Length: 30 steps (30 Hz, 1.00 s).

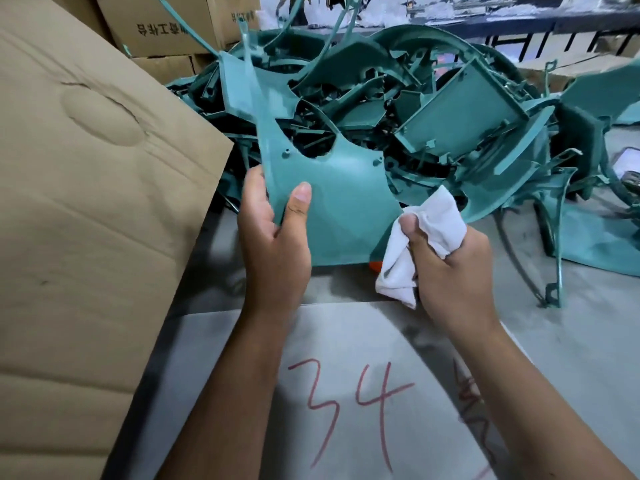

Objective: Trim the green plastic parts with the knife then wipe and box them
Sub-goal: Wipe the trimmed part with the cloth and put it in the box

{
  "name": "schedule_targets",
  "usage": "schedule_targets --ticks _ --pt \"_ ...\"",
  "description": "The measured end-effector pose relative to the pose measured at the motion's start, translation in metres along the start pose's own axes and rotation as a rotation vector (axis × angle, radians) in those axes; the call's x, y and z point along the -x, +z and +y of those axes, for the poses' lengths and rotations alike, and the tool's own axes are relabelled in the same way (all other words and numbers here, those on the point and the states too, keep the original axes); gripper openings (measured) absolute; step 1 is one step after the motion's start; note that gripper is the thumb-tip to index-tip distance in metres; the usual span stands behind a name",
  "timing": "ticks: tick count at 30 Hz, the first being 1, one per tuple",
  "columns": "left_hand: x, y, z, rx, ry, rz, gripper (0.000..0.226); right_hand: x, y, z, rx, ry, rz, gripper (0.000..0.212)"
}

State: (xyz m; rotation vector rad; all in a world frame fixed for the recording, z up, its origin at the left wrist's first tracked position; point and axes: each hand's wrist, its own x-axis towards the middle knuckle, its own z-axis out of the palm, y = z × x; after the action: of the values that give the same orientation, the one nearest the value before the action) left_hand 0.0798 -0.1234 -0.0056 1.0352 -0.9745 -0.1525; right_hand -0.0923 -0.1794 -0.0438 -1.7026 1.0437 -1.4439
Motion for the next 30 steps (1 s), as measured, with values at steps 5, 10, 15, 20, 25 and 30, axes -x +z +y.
schedule_targets --ticks 5,10,15,20,25,30 --pt "-0.021 -0.023 0.006 -0.024 0.095 0.172 0.019 0.012 0.005 0.001 0.309 -0.127 -0.658 0.029" --pt "-0.009 -0.012 0.000 -0.063 -0.039 0.209 0.029 0.012 0.002 -0.009 0.304 -0.329 -0.688 0.073" --pt "-0.008 -0.004 0.009 -0.052 -0.168 0.282 0.029 0.004 0.008 -0.020 -0.203 0.055 -0.284 0.034" --pt "-0.026 0.005 0.042 -0.170 0.000 0.179 0.022 -0.012 0.016 -0.048 -0.491 0.027 -0.334 0.013" --pt "-0.075 -0.035 0.073 -0.057 0.081 0.686 0.012 -0.059 0.041 -0.120 -0.735 0.081 -0.347 0.015" --pt "-0.087 -0.055 0.048 -0.098 -0.154 0.936 0.024 -0.079 0.108 -0.206 -0.788 0.179 -0.763 0.024"
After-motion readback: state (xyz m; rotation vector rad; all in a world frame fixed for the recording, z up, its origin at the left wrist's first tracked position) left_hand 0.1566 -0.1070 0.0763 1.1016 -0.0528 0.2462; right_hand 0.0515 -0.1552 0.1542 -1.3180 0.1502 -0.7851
